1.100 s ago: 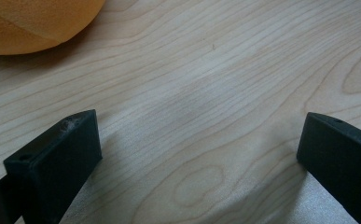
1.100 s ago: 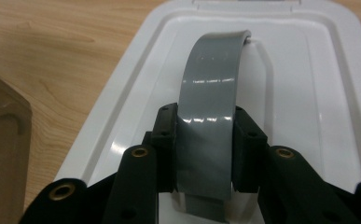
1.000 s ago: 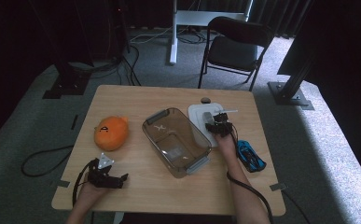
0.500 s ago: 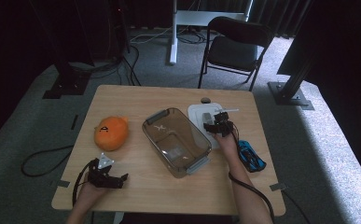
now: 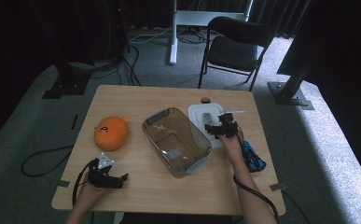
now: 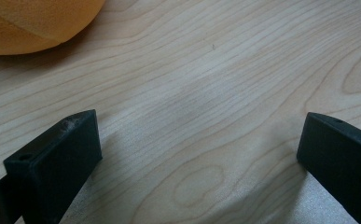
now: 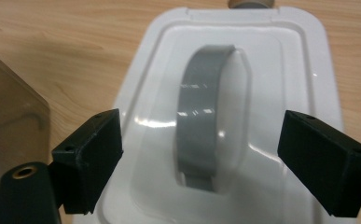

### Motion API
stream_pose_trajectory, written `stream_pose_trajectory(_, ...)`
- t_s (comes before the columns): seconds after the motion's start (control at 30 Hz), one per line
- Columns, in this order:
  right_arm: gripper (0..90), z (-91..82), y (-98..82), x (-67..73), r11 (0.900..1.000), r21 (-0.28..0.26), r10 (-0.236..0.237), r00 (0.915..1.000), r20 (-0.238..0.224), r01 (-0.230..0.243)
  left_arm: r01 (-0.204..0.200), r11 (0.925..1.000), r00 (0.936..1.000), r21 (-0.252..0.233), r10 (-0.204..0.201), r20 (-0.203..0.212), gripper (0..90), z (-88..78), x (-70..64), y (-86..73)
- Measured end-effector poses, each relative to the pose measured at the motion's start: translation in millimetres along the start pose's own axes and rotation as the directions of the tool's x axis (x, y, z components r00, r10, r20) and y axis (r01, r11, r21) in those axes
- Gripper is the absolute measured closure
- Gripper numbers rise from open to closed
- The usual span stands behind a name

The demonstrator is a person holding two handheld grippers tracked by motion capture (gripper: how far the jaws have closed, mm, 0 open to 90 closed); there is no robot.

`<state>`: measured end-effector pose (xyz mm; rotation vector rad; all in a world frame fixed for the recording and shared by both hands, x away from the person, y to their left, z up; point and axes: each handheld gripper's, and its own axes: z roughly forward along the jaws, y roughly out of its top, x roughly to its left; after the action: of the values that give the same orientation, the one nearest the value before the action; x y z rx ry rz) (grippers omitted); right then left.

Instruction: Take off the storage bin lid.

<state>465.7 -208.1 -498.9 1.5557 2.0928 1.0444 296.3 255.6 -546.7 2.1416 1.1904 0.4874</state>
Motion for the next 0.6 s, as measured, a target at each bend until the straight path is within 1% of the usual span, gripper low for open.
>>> stream_pose_trajectory(0.1,13.1,-5.1,-2.8,-0.5,1.000,-0.010,-0.013,0.9999,0.008,0.014,0.000,1.0000,1.0000,0.000,0.000,0.000,0.1,0.0,0.0,0.0)
stream_pose_trajectory(0.13,13.2,-8.0,-3.7,-0.5,1.000,-0.017,-0.016,0.9997,0.018,0.016,0.000,1.0000,1.0000,0.000,0.000,0.000,0.1,0.0,0.0,0.0)
stream_pose_trajectory(0.2,13.2,-12.4,-5.2,-1.1,0.999,-0.036,-0.011,0.9998,0.015,0.012,0.000,1.0000,1.0000,0.000,0.000,0.000,0.1,0.0,0.0,0.0)
stream_pose_trajectory(0.27,13.2,-17.0,-6.7,-1.4,0.999,-0.052,-0.010,0.9997,0.023,0.011,0.000,1.0000,1.0000,0.000,0.000,0.000,0.1,0.0,0.0,0.0)
stream_pose_trajectory(0.33,13.3,-21.9,-7.9,-1.4,0.998,-0.069,-0.005,0.9999,0.015,0.006,0.000,1.0000,1.0000,0.000,0.000,0.000,0.1,0.0,0.0,0.0)
stream_pose_trajectory(0.4,13.4,-26.4,-9.0,-0.5,0.997,-0.079,-0.017,0.9996,0.022,0.018,0.000,1.0000,1.0000,0.000,0.000,0.000,0.1,0.0,0.0,0.0)
stream_pose_trajectory(0.43,13.4,-28.7,-9.9,-0.1,0.996,-0.090,-0.014,0.9998,0.017,0.016,0.001,1.0000,1.0000,-0.001,-0.001,0.000,0.1,0.0,-0.1,0.0)
stream_pose_trajectory(0.57,13.5,-36.9,-13.9,1.6,0.995,-0.102,-0.021,0.9997,0.009,0.022,0.000,1.0000,1.0000,0.000,0.000,0.000,0.1,0.0,0.0,0.0)
stream_pose_trajectory(0.6,13.5,-38.8,-15.1,2.1,0.994,-0.106,-0.026,0.9996,0.013,0.027,0.000,1.0000,1.0000,0.000,0.000,0.000,0.1,0.0,0.0,0.0)
